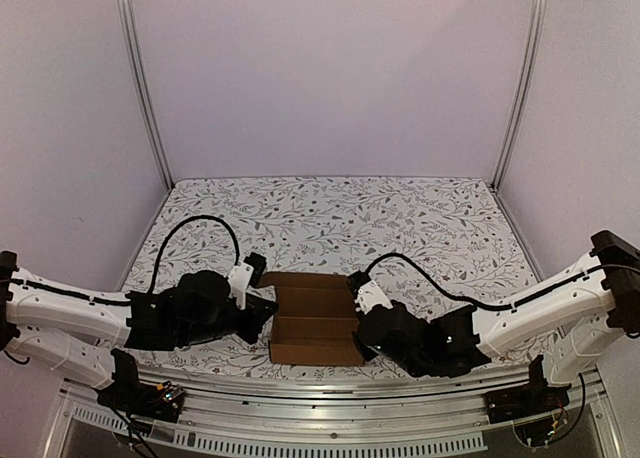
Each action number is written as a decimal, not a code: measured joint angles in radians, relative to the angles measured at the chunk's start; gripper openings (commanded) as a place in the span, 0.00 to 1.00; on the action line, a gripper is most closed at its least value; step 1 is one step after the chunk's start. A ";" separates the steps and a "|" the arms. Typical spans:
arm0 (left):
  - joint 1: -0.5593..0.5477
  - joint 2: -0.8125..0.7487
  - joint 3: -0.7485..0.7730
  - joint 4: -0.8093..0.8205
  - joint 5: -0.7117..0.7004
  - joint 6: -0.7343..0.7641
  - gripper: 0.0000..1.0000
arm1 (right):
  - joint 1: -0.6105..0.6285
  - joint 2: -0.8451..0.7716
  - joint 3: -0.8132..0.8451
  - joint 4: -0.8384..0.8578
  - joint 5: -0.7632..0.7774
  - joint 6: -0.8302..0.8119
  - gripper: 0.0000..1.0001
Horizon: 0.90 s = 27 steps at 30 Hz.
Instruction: Fold the paper box
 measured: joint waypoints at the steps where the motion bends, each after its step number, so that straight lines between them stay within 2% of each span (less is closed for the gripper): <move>1: -0.008 -0.003 -0.005 0.004 -0.011 -0.003 0.00 | 0.007 0.002 0.000 -0.002 0.008 0.005 0.00; 16: -0.205 -0.024 -0.056 0.040 -0.219 -0.041 0.00 | 0.085 0.003 0.000 -0.057 0.093 0.116 0.00; 21: -0.279 -0.026 -0.057 0.021 -0.296 -0.066 0.00 | 0.113 0.005 0.000 -0.083 0.119 0.168 0.14; 27: -0.339 -0.025 -0.056 -0.003 -0.359 -0.095 0.00 | 0.165 0.012 0.000 -0.137 0.121 0.220 0.23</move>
